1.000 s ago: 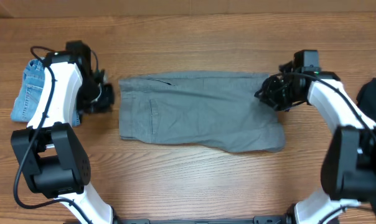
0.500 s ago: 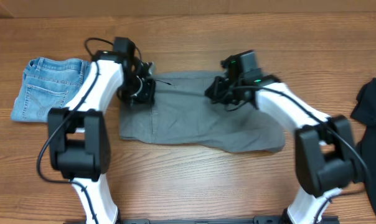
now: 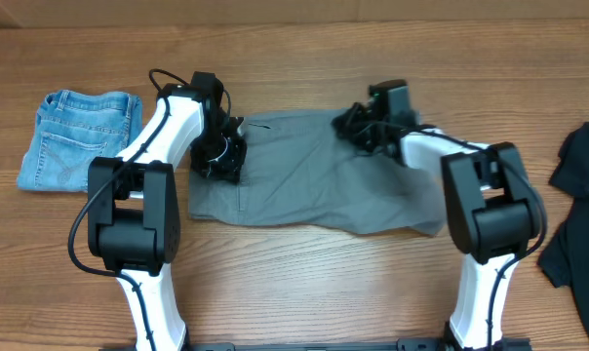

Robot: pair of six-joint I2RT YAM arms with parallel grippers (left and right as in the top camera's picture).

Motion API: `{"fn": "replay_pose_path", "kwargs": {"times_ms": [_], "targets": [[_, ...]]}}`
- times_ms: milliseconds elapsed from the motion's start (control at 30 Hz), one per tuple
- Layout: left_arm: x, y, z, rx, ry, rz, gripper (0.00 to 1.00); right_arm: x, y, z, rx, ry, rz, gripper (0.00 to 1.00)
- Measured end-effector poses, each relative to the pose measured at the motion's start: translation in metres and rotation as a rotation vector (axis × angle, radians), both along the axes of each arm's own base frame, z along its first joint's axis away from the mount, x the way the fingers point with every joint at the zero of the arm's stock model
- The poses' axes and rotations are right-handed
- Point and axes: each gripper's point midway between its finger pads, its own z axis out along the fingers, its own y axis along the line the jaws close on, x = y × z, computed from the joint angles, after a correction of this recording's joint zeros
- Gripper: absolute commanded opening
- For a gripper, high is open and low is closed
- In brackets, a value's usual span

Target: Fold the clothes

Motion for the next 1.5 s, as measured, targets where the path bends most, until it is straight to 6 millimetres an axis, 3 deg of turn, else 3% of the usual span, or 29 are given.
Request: {"fn": "replay_pose_path", "kwargs": {"times_ms": [167,333,433,533,633,733,867,1133,1200,1233,1300,1333,1400,1500], "targets": [[0.003,0.002,-0.001,0.012,-0.013,-0.001,0.06,0.008,-0.052,0.002,0.06,0.021,-0.052,0.1],[0.02,-0.003,0.012,-0.012,-0.062,0.0,0.09,-0.016,-0.084,0.005,0.12,0.109,-0.009,0.16],[0.049,-0.01,0.033,-0.046,-0.162,0.0,0.11,-0.037,-0.095,0.025,0.115,0.143,0.03,0.19],[0.079,-0.017,0.051,-0.076,-0.28,-0.002,0.13,-0.064,-0.1,0.067,0.078,0.149,0.071,0.26],[0.091,-0.019,0.054,-0.086,-0.332,-0.004,0.14,-0.097,-0.105,0.103,0.002,0.183,0.076,0.31],[0.098,-0.02,0.053,-0.091,-0.364,-0.005,0.13,-0.136,-0.116,0.116,-0.103,0.279,0.061,0.31],[0.1,-0.02,0.043,-0.091,-0.359,-0.005,0.13,-0.173,-0.133,0.096,-0.217,0.452,0.045,0.35],[0.095,-0.022,-0.009,-0.091,-0.264,-0.003,0.13,-0.195,-0.146,0.049,-0.295,0.56,0.031,0.48],[0.095,-0.023,-0.009,-0.096,-0.262,-0.003,0.12,-0.203,-0.146,0.039,-0.301,0.58,0.032,0.49],[0.095,-0.023,-0.01,-0.099,-0.26,-0.004,0.12,-0.208,-0.146,0.033,-0.303,0.591,0.034,0.45],[0.095,-0.023,-0.01,-0.1,-0.261,-0.004,0.12,-0.215,-0.146,0.023,-0.31,0.599,0.04,0.17],[0.095,-0.023,-0.01,-0.1,-0.261,-0.004,0.12,-0.22,-0.147,0.018,-0.312,0.609,0.041,0.1],[0.095,-0.023,-0.01,-0.1,-0.261,-0.004,0.12,-0.232,-0.148,0.012,-0.319,0.65,0.041,0.04],[0.095,-0.023,-0.01,-0.099,-0.261,-0.004,0.12,-0.248,-0.155,0.013,-0.35,0.727,0.034,0.04]]}}
